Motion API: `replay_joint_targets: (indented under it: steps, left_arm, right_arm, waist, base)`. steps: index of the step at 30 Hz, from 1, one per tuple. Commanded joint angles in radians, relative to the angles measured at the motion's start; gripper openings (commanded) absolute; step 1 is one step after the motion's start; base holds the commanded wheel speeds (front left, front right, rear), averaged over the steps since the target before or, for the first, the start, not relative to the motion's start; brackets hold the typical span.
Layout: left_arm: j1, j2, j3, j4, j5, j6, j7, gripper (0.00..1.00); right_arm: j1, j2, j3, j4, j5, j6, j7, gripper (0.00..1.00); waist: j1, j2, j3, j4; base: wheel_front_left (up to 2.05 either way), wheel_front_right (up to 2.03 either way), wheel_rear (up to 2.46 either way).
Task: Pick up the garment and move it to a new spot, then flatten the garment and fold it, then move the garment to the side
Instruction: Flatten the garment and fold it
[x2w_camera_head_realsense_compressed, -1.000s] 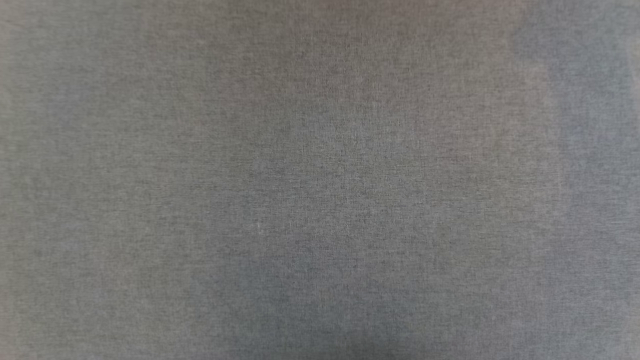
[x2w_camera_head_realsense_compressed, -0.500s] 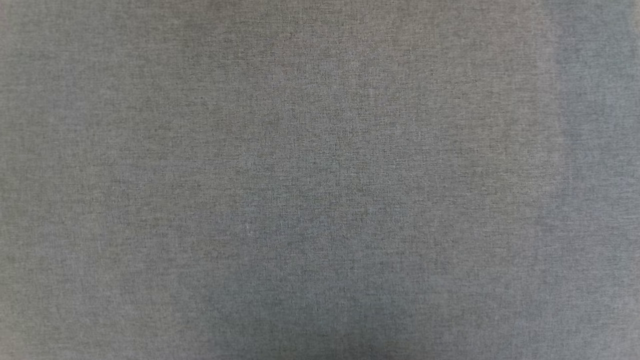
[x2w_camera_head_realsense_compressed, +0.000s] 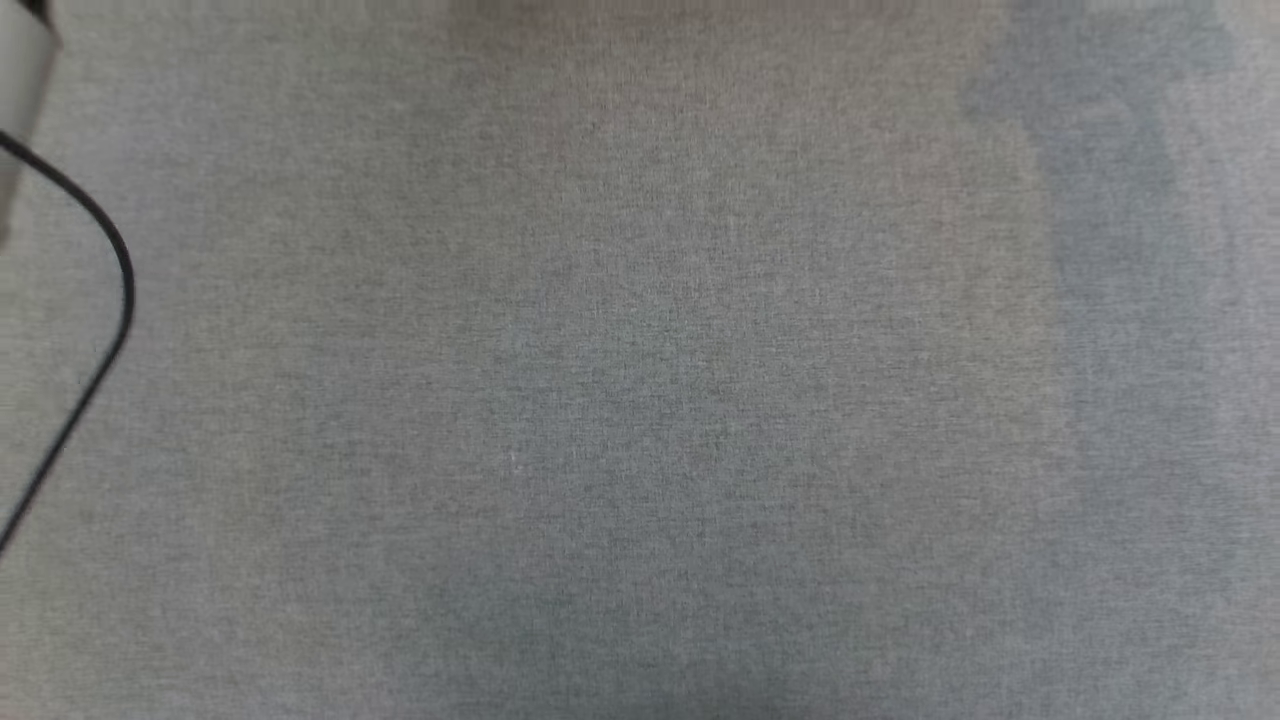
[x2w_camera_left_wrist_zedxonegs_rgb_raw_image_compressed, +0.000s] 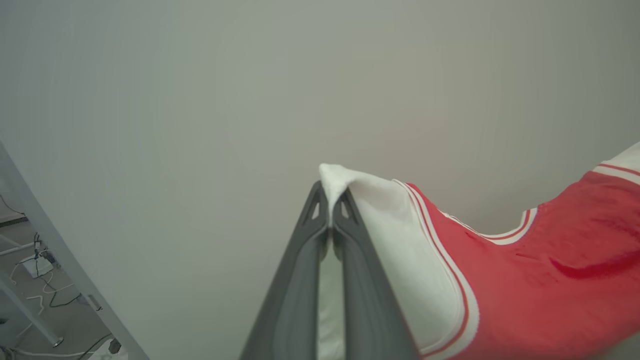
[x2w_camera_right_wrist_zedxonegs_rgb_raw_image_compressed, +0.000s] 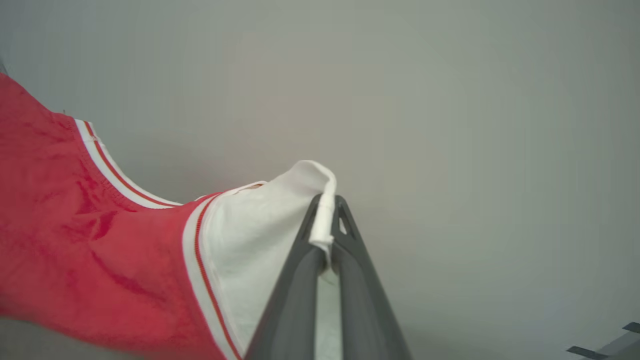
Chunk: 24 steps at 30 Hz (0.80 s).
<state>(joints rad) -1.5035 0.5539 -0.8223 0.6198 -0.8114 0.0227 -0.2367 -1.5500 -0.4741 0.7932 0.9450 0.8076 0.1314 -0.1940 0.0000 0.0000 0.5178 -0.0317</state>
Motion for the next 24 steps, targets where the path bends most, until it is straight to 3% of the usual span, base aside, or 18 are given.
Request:
replay_joint_targets:
  steps: [1,7,18,24]
  left_arm:
    - [0.046,-0.01,0.012,0.011,-0.017,-0.006,-0.011,0.0]
    - [0.231,-0.013,0.059,0.036,-0.028,-0.038,-0.024,0.0]
    - [0.701,-0.101,0.253,-0.071,0.057,-0.041,-0.025,0.0]
    - [0.945,-0.142,0.34,-0.118,0.125,-0.046,-0.025,0.0]
  right_arm:
    - [0.045,0.005,0.008,0.004,0.02,-0.001,-0.016,0.0]
    - [0.207,0.013,0.029,-0.003,0.1,-0.001,-0.047,0.0]
    - [0.533,-0.039,0.112,-0.094,0.167,-0.001,-0.066,0.0]
    - [0.718,-0.05,0.096,-0.157,0.166,-0.001,-0.067,0.0]
  waist:
    - [0.0,0.0,-0.051,0.007]
    - [0.0,0.0,-0.131,0.01]
    - [0.0,0.0,-0.283,0.038]
    - [0.0,0.0,-0.364,0.041]
  base:
    - [0.0,0.0,0.0]
    - [0.0,0.0,0.0]
    - [0.0,0.0,0.0]
    - [0.0,0.0,0.0]
